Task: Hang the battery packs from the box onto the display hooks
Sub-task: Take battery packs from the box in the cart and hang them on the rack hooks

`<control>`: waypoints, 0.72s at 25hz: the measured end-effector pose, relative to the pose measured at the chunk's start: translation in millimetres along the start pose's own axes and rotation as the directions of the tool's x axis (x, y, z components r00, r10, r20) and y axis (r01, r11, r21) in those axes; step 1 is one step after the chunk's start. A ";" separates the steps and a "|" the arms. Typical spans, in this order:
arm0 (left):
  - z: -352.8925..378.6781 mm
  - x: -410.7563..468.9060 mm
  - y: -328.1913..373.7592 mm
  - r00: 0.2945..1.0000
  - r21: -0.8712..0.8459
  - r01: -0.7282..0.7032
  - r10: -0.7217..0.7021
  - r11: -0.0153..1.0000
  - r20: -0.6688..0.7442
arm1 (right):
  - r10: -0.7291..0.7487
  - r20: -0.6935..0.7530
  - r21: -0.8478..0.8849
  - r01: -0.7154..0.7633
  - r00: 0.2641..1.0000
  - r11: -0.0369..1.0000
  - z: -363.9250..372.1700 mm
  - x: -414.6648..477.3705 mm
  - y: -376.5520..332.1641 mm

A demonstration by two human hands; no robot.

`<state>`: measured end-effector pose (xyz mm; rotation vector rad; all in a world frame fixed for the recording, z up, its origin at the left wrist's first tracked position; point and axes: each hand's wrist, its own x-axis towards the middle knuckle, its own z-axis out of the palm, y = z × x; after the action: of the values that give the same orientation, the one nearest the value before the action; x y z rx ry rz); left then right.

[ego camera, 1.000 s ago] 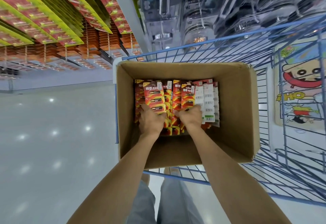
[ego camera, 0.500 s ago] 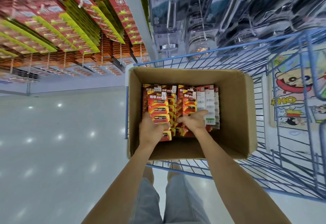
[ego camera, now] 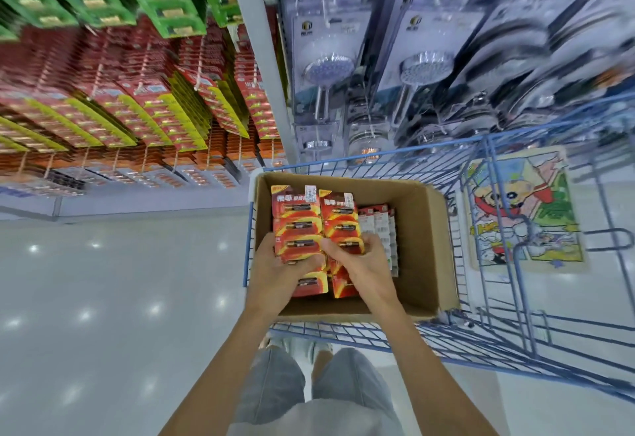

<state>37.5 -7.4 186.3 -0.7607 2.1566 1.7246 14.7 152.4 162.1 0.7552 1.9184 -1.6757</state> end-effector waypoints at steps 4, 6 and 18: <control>-31.5 -26.1 43.6 0.997 -0.155 -0.070 0.071 0.985 0.001 | -0.141 0.018 0.061 0.139 0.990 0.988 6.8 -41.5 -48.1; -51.0 -33.4 61.8 0.994 -0.214 -0.107 0.106 0.971 -0.016 | -0.221 0.031 0.042 0.220 0.975 0.975 12.9 -56.8 -68.9; -214.0 -22.5 127.1 0.959 -0.469 -0.282 0.245 0.837 -0.140 | -0.465 0.066 0.136 0.454 0.883 0.881 138.5 -114.7 -188.3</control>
<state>8.3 -189.1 355.4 -0.6661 1.9592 2.4775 -29.6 -14.0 357.5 0.2520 2.0547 -2.0757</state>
